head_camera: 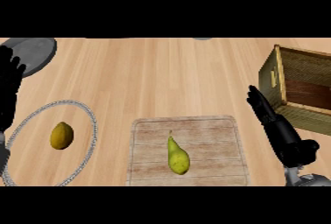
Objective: Pick the pear from the cutting board and place it in the basket
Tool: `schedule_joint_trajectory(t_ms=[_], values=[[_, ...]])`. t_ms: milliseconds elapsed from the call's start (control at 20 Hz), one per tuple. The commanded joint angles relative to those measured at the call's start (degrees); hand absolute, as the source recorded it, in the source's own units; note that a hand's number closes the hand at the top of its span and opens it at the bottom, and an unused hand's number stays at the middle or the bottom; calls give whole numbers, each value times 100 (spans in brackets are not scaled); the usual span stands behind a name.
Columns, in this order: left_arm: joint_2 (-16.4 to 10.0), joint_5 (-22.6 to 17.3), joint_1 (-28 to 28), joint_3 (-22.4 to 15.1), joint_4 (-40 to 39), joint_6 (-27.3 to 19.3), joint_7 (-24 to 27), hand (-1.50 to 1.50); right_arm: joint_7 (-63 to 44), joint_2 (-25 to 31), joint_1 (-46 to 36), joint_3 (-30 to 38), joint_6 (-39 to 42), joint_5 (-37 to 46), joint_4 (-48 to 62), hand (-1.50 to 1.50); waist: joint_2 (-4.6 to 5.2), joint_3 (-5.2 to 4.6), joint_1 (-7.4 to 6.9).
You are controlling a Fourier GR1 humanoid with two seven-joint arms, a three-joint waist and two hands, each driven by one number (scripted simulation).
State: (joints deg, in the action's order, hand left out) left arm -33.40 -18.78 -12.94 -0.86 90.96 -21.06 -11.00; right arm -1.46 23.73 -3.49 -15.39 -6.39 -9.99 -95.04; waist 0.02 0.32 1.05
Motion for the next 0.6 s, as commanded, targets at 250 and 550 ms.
schedule_joint_trajectory(t_ms=[250, 550], values=[[251, 101, -203, -792, -275, 617, -132, 0, 177, -1440, -1895, -408, 1588, -1662, 859, 150, 356, 21, -811], [444, -75, -186, -855, -807, 864, -219, 0, 1636, -1555, -2560, -2311, 2625, 369, 1095, -150, 104, -29, -439]])
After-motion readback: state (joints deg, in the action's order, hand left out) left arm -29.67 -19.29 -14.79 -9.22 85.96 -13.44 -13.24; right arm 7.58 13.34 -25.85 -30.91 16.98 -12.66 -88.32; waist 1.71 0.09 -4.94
